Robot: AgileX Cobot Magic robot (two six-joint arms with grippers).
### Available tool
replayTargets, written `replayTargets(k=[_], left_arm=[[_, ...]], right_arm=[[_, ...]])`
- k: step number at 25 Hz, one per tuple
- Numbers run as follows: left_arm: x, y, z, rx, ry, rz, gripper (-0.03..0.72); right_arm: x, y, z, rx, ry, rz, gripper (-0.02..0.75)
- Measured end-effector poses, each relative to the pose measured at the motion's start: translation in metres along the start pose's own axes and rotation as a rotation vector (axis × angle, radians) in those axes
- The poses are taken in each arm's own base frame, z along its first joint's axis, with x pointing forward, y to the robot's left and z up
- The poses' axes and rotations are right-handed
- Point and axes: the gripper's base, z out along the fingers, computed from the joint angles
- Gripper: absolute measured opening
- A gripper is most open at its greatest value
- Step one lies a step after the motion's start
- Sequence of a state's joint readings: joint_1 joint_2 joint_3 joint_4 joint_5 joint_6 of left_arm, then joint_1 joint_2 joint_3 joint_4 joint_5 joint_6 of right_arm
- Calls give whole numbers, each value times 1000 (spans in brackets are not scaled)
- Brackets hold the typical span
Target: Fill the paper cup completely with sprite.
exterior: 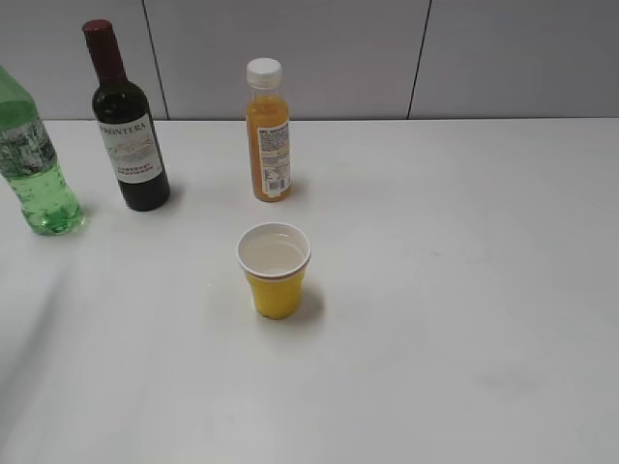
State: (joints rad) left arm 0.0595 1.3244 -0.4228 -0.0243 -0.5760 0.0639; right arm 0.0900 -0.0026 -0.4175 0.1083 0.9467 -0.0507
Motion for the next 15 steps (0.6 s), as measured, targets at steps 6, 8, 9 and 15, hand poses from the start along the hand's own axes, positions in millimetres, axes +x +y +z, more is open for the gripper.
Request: replayTargets(k=[6,8,9,15], left_arm=[[-34,1,-29,23,194,23,599],[-49,1,-42,27,232,30,596],[-54,2,-49,28,259,30,594],[-93,5,-98,31,385,41,593]], right_arm=[[0,0,0,0,0,0,585],[0,0,0,0,0,0,585],[0,0,0,0,0,0,585],[0,0,0,0,0,0,585]])
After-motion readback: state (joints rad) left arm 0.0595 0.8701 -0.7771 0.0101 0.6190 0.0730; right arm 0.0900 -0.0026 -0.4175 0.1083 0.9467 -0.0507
